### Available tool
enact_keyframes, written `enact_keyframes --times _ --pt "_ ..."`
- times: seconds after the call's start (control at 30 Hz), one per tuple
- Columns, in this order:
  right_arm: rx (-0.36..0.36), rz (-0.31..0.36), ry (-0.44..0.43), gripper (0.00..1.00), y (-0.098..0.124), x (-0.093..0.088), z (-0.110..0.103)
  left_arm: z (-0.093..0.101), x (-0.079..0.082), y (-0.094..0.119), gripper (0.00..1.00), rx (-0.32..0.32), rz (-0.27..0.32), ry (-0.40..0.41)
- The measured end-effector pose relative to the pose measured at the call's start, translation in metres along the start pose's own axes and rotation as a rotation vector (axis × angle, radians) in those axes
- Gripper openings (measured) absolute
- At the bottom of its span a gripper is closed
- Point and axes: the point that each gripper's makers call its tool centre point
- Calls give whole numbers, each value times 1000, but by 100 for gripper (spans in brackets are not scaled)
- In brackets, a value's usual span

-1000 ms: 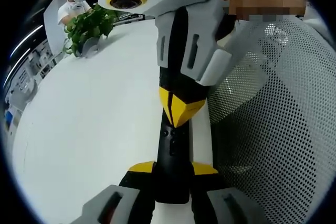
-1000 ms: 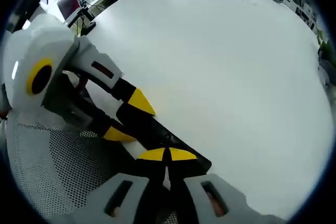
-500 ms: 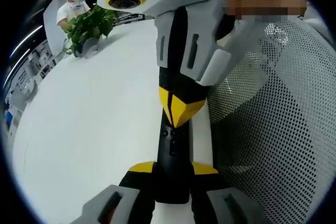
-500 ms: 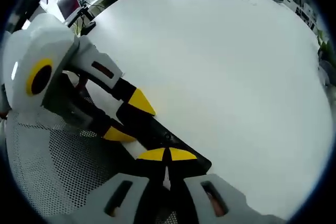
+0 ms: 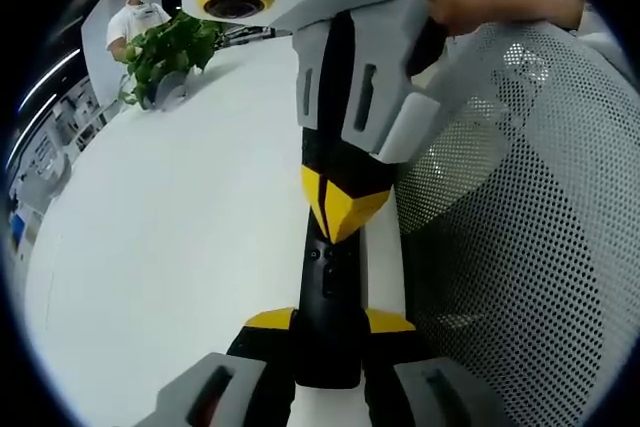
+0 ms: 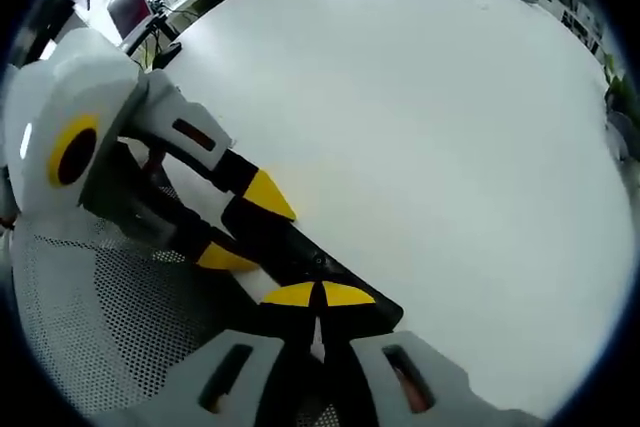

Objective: Press the specified remote control buttons in sequence, fully releasing each button before pressing the next.

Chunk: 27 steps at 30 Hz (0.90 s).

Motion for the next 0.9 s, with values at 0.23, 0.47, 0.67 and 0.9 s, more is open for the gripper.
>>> enact_keyframes --times 0.23,0.47,0.67,0.9 --pt "3 -3 -4 0 0 0 1 0 0 0 24 -2 1 1" --pt "6 0 -6 0 0 0 -1 0 0 0 24 -2 2 3" --pt "8 -21 -6 0 2 -4 -1 0 0 0 24 -2 2 2" --pt "8 -51 -24 0 4 -12 1 0 0 0 24 -2 3 8"
Point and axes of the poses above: the point that each gripper's makers call its tool centre point, and the gripper's own axes: y roughly backward along the fingers, z roughly to its right, x roughly out of its top, and after that the axes turned 3 degrees about x, right-handed
